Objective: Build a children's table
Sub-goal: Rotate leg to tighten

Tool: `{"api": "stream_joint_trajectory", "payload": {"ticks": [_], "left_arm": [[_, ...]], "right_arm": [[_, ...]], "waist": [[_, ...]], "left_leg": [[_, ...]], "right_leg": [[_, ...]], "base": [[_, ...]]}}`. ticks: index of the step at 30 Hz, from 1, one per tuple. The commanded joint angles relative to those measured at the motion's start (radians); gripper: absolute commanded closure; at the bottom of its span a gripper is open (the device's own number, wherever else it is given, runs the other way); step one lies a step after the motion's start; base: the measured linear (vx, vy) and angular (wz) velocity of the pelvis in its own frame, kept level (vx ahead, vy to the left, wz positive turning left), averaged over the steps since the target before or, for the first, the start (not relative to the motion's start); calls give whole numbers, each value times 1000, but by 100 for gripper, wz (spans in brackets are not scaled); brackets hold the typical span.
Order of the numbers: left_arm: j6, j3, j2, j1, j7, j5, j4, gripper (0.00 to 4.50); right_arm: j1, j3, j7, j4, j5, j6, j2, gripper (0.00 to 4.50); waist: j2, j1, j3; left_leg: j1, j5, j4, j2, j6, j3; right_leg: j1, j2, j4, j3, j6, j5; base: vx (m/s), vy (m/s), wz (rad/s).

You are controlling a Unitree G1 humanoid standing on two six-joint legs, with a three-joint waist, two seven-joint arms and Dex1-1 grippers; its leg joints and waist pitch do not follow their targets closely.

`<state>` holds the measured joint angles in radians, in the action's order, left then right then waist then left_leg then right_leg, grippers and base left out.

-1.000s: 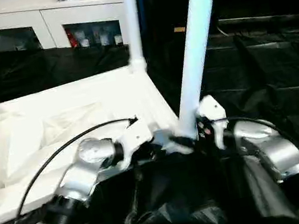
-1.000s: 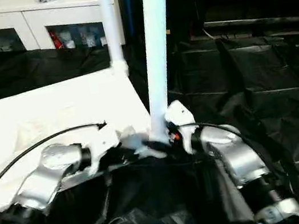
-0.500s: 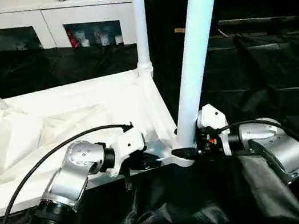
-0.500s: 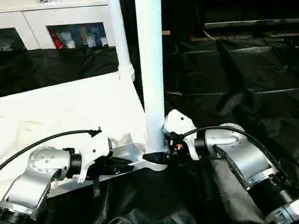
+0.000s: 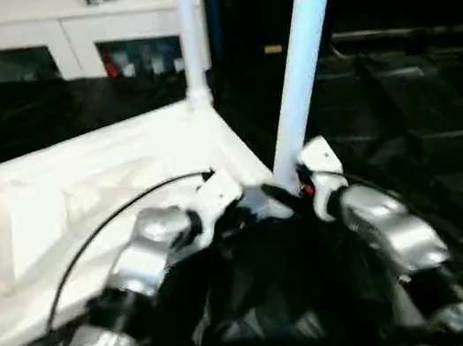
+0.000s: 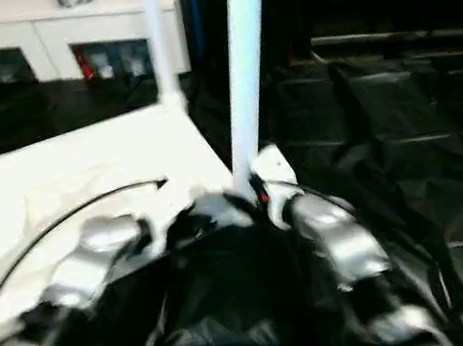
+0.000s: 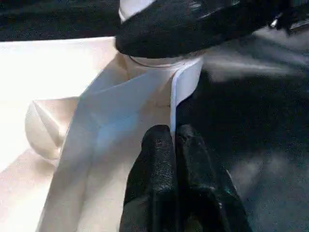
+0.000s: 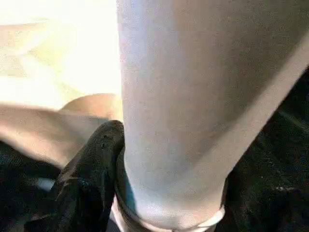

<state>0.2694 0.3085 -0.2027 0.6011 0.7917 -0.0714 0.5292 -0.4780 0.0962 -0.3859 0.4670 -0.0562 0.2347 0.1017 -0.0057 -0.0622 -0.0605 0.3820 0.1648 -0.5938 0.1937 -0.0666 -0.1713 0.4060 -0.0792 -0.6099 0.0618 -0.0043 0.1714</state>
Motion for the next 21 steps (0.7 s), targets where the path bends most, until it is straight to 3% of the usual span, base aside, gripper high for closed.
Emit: {"api": "stream_joint_trajectory", "payload": {"ticks": [1, 2, 3, 7, 8, 12, 21], "left_arm": [[-17, -32, 65, 52, -77, 27, 11, 450], [-17, -32, 66, 52, -77, 27, 11, 450], [-19, -32, 68, 53, -76, 26, 14, 450], [-59, -21, 58, 45, -16, 33, 5, 450], [-59, -21, 58, 45, -16, 33, 5, 450], [-104, -12, 34, 23, 43, 45, -26, 450], [-132, 2, -64, -54, 225, 91, -123, 450]], "right_arm": [[-16, 45, 23, 85, 2, 15, -75, 183], [-16, 45, 23, 86, 2, 14, -76, 183], [-21, 44, 22, 90, 1, 11, -81, 127], [-40, 29, -45, 83, -28, -6, -96, 107], [-40, 29, -45, 83, -28, -6, -96, 77], [-29, 39, -79, 62, -21, -8, -59, 63], [68, 130, -442, -118, -40, -42, 142, 63]], "waist": [[-4, 3, 68], [-2, 5, 69], [-2, 5, 69], [0, 2, 74], [1, 2, 74], [0, 2, 74], [1, -4, 69]], "left_leg": [[-19, 317, 75, 25, -19, 10], [-19, 310, 75, 24, -16, 11], [-19, 310, 75, 24, -16, 11], [-14, 266, 74, 26, 6, 8], [-14, 260, 74, 26, 8, 8], [-15, 263, 73, 26, 13, 6], [-14, 278, 76, 32, 28, 6]], "right_leg": [[-35, -60, 97, -37, -132, 418], [-37, -60, 95, -37, -138, 401], [-37, -60, 95, -37, -138, 401], [-44, -59, 85, -40, -160, 310], [-45, -58, 84, -40, -164, 298], [-48, -60, 84, -39, -171, 301], [-46, -58, 84, -40, -171, 320]], "base": [[0, 0, 0], [0, 0, 0], [0, 0, 0], [0, 0, 0], [0, 0, 0], [0, 0, 0], [0, 0, 0]]}}
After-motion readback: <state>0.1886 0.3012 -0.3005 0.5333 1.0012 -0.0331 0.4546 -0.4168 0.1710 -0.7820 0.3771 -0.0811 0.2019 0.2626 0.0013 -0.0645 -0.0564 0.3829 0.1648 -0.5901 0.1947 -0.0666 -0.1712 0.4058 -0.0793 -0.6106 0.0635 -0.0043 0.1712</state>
